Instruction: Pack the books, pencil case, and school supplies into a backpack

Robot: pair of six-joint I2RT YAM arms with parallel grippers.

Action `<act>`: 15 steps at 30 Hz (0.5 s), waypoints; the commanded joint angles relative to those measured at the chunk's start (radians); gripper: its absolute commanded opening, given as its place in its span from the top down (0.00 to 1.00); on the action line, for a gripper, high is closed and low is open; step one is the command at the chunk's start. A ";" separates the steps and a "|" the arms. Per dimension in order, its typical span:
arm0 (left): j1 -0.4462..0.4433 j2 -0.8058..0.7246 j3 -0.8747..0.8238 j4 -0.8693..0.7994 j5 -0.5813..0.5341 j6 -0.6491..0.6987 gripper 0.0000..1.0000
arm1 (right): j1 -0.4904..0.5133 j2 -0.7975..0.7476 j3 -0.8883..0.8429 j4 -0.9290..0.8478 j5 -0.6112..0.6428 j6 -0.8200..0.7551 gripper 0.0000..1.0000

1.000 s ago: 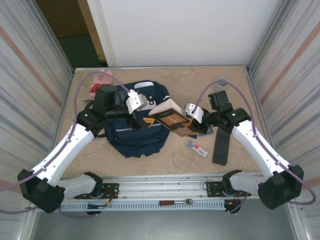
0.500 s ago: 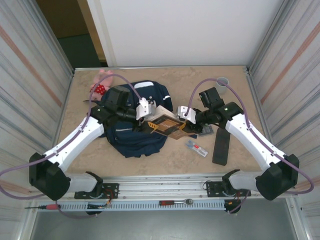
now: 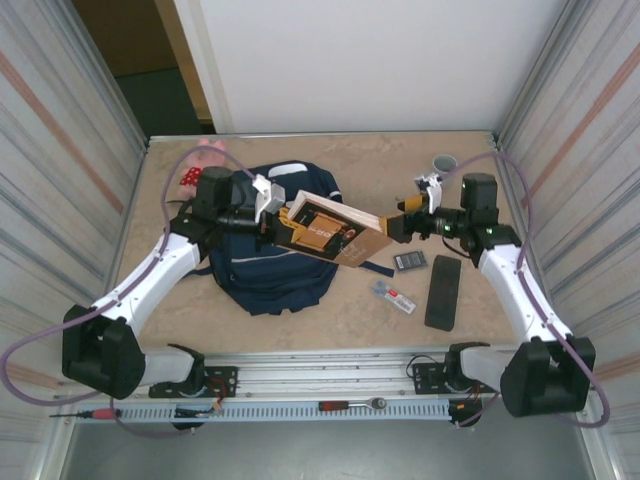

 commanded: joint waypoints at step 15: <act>-0.004 0.005 0.034 0.267 -0.014 -0.462 0.95 | -0.019 -0.442 -0.251 0.230 0.176 0.471 0.01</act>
